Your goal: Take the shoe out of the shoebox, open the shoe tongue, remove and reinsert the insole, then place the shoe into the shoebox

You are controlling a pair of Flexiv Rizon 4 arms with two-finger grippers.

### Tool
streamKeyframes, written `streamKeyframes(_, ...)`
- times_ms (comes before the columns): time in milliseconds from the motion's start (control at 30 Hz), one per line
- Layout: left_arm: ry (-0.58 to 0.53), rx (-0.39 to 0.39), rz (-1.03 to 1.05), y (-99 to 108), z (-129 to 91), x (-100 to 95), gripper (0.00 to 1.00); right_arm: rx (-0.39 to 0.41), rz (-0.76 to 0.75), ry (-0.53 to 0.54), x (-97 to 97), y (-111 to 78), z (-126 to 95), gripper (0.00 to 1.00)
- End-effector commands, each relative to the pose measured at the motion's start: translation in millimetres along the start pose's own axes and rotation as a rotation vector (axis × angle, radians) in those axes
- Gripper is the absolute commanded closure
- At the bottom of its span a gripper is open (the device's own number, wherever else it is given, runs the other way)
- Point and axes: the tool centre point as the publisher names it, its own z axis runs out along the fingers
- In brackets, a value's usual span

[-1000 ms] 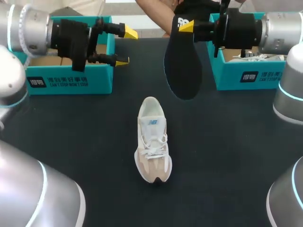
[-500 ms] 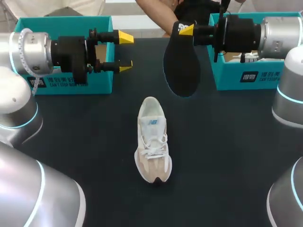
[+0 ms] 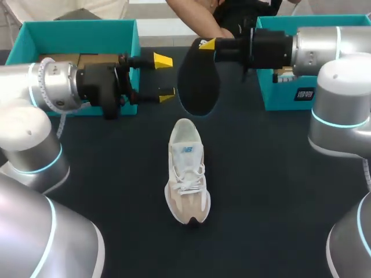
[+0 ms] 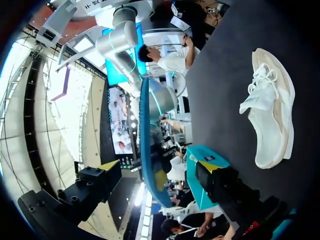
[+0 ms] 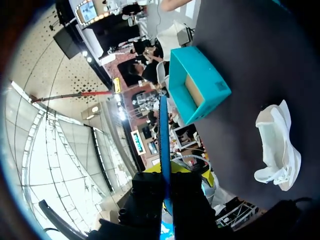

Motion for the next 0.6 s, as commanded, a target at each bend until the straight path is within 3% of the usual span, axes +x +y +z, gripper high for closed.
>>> streamKeyframes(33,-0.027,0.013,-0.008,-0.3,11.0,2.7,0.0,0.034,0.013,-0.021,-5.1,9.9,26.0,1.0)
streamKeyframes(100,-0.029,0.017,-0.005,-0.7,14.5,2.2,0.0,0.042,0.021,-0.025,-8.2,11.4,31.7,1.0)
streamKeyframes(267,-0.032,0.026,-0.003,-0.3,23.3,2.5,0.17,0.052,0.02,-0.01,-12.0,12.4,42.1,1.0)
streamKeyframes(333,-0.035,0.026,-0.003,0.3,25.9,3.7,0.32,0.055,0.025,-0.011,-14.1,12.1,43.9,1.0)
streamKeyframes(367,-0.037,0.024,-0.005,0.8,26.9,4.8,0.49,0.056,0.025,-0.008,-14.8,11.8,44.4,1.0)
streamKeyframes(500,-0.033,0.019,-0.009,1.9,28.6,9.6,0.68,0.057,0.026,-0.004,-16.3,10.7,44.8,1.0)
streamKeyframes(533,-0.031,0.019,-0.01,1.8,28.4,10.7,0.78,0.057,0.026,-0.004,-16.3,10.6,44.9,1.0)
streamKeyframes(567,-0.028,0.018,-0.011,1.8,28.3,11.3,1.0,0.057,0.026,-0.003,-16.3,10.4,44.9,1.0)
streamKeyframes(600,-0.027,0.016,-0.011,1.8,28.2,12.2,1.0,0.056,0.026,-0.003,-16.3,10.2,45.0,1.0)
